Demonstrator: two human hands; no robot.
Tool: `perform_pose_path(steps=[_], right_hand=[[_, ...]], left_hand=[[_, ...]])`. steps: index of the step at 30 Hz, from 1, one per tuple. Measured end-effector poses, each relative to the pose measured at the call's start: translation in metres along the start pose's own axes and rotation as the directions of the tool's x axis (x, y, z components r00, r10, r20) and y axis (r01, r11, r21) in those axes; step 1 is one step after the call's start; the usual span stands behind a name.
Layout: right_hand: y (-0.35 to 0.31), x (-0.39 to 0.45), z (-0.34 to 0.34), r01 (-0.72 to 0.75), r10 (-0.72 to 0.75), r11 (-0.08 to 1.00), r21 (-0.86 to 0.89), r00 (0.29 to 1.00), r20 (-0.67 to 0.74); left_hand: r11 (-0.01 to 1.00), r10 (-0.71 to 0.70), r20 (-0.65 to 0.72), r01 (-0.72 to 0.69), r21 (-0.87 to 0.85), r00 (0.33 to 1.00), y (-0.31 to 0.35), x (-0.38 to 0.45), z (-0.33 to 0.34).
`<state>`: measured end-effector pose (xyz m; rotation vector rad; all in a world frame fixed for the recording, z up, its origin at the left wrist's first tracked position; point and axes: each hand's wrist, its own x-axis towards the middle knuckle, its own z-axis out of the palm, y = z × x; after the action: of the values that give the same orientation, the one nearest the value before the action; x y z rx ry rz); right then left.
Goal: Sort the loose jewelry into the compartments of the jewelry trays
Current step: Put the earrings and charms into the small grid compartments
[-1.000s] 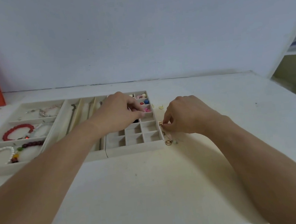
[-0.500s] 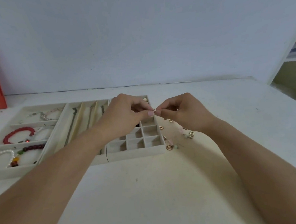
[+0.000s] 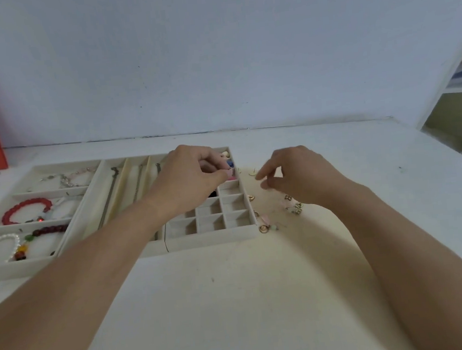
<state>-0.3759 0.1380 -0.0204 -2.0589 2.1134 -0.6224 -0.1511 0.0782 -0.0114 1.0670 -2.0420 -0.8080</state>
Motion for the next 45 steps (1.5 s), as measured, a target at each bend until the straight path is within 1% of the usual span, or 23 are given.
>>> perform_pose_path(steps=[1, 2, 3, 5, 9, 13, 19, 23, 28, 32, 34, 39, 42, 45], right_hand=[[0.004, 0.0, 0.0, 0.008, -0.004, 0.997, -0.073, 0.998, 0.056], [0.006, 0.001, 0.001, 0.019, -0.008, 0.995, -0.101, 0.994, 0.108], [0.007, 0.002, 0.004, 0.031, -0.017, 0.995, -0.098, 0.989, 0.145], [0.006, 0.003, 0.009, 0.053, -0.044, 0.997, -0.051, 0.985, 0.169], [0.001, 0.003, 0.013, 0.112, -0.113, 0.994, 0.015, 0.983, 0.145], [-0.002, 0.0, 0.014, 0.112, -0.117, 0.993, 0.041, 0.979, 0.166], [-0.007, 0.002, 0.014, 0.163, -0.154, 0.985, -0.053, 0.979, 0.132], [-0.009, 0.002, 0.018, 0.136, -0.123, 0.986, -0.1, 0.985, 0.124], [-0.006, 0.002, 0.017, 0.11, -0.089, 0.98, -0.167, 0.988, 0.127], [-0.002, 0.001, 0.01, 0.089, -0.065, 0.985, -0.149, 0.985, 0.158], [0.0, 0.001, 0.007, 0.075, -0.06, 0.991, -0.111, 0.989, 0.137], [0.0, 0.003, 0.003, 0.075, -0.069, 0.993, 0.089, 0.996, -0.063], [-0.006, 0.004, 0.005, 0.096, -0.085, 0.99, 0.101, 0.991, -0.102], [-0.008, 0.004, 0.005, 0.098, -0.086, 0.991, 0.092, 0.988, -0.127]], left_hand=[[1.0, 0.003, -0.004, -0.003, -0.002, 1.0, 0.0, 0.0, 0.0], [1.0, 0.01, -0.007, -0.01, -0.004, 1.0, 0.0, 0.0, -0.001], [1.0, 0.017, -0.01, -0.017, -0.005, 1.0, 0.0, 0.0, -0.001], [1.0, 0.026, -0.02, -0.026, -0.007, 0.999, 0.0, 0.0, 0.0], [0.998, 0.055, -0.038, -0.055, -0.006, 0.998, -0.001, 0.001, -0.001], [0.997, 0.068, -0.042, -0.069, -0.022, 0.997, -0.001, 0.001, -0.002], [0.999, 0.05, -0.048, -0.05, -0.004, 0.998, -0.005, 0.002, -0.002], [0.999, 0.033, -0.032, -0.033, 0.014, 0.999, -0.006, 0.003, -0.002], [1.0, 0.015, -0.022, -0.015, -0.003, 1.0, -0.007, 0.004, -0.007], [1.0, 0.024, 0.007, -0.024, 0.007, 1.0, -0.01, 0.005, -0.007], [0.999, 0.024, 0.017, -0.025, 0.023, 1.0, -0.01, 0.005, -0.007], [0.997, 0.034, 0.039, -0.037, 0.063, 0.999, -0.009, 0.008, -0.01], [0.994, 0.008, 0.082, -0.016, 0.106, 0.997, -0.009, 0.011, -0.012], [0.984, -0.011, 0.171, -0.02, 0.177, 0.985, -0.008, 0.015, -0.011]])
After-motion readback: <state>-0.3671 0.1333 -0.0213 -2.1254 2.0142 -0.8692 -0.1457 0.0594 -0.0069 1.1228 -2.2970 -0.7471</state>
